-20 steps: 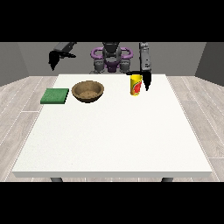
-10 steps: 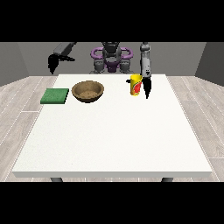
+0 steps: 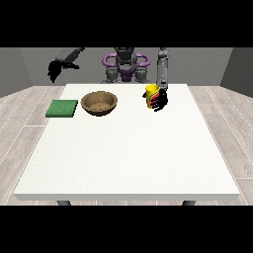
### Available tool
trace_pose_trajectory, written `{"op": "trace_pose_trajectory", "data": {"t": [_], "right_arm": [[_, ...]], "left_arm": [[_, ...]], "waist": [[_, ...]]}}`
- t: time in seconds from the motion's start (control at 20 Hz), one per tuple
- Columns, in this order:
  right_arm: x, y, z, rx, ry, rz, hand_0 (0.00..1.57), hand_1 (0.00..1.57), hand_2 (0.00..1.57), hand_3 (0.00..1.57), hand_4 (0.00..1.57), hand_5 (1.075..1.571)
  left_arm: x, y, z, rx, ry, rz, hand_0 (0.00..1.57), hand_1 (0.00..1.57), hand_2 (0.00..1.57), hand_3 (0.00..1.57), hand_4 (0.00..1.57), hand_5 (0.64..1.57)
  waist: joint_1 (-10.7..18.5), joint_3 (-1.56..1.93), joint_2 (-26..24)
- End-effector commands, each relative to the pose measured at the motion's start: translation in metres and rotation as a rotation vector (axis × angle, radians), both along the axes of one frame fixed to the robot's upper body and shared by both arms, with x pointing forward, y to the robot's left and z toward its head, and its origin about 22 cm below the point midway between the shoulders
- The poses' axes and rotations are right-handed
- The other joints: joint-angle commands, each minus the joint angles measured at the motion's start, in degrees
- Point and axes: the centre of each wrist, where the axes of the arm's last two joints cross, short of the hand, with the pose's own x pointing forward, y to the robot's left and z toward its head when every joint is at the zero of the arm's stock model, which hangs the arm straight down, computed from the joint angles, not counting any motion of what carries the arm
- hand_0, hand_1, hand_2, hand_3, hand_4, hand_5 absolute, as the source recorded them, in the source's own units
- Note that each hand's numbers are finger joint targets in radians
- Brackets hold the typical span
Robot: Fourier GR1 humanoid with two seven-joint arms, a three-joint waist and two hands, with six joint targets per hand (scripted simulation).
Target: Pick the cup and pour the ball into the bowl, then pick the bowl and place it on the pad
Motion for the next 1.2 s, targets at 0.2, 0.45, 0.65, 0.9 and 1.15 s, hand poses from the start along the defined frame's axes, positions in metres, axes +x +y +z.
{"op": "trace_pose_trajectory", "data": {"t": [0.2, 0.45, 0.65, 0.9, 1.15], "right_arm": [[-0.01, -0.031, -0.011, -0.003, 0.0, -0.029, 0.0, 0.0, 0.0, 0.0, 0.0, 1.57], [-0.02, -0.034, -0.037, -0.003, 0.231, -0.082, 0.0, 0.0, 0.0, 0.0, 0.0, 1.569], [-0.012, -0.024, -0.035, 0.004, 0.223, -0.068, 0.0, 0.0, 0.0, 0.0, 0.0, 1.569], [-0.014, -0.031, -0.044, 0.011, 0.252, -0.06, 0.0, 0.0, 0.0, 0.0, 0.0, 1.569], [-0.02, -0.045, -0.051, 0.058, 0.246, -0.071, 0.0, 0.0, 0.0, 0.0, 0.0, 1.568]], "left_arm": [[-0.009, -0.031, -0.015, 0.109, 0.011, 0.033, 1.33, 1.33, 1.57, 1.57, 1.5, 1.245], [0.028, 0.036, 0.042, 0.406, 0.152, 0.08, 1.38, 1.38, 1.57, 1.57, 1.57, 1.341], [0.063, 0.085, 0.109, 0.561, 0.194, 0.174, 1.45, 1.45, 1.57, 1.57, 1.57, 1.291], [0.09, 0.051, 0.139, 0.71, 0.199, 0.209, 1.49, 1.49, 1.57, 1.57, 1.57, 1.274], [0.09, 0.0, 0.122, 0.762, 0.226, 0.193, 1.49, 1.49, 1.57, 1.57, 1.53, 1.287]], "waist": [[0.0, -1.13, 0.6], [4.0, -0.89, -12.8], [3.3, -0.99, -13.3], [2.9, -1.05, -13.7], [3.1, -1.12, -13.8]]}}
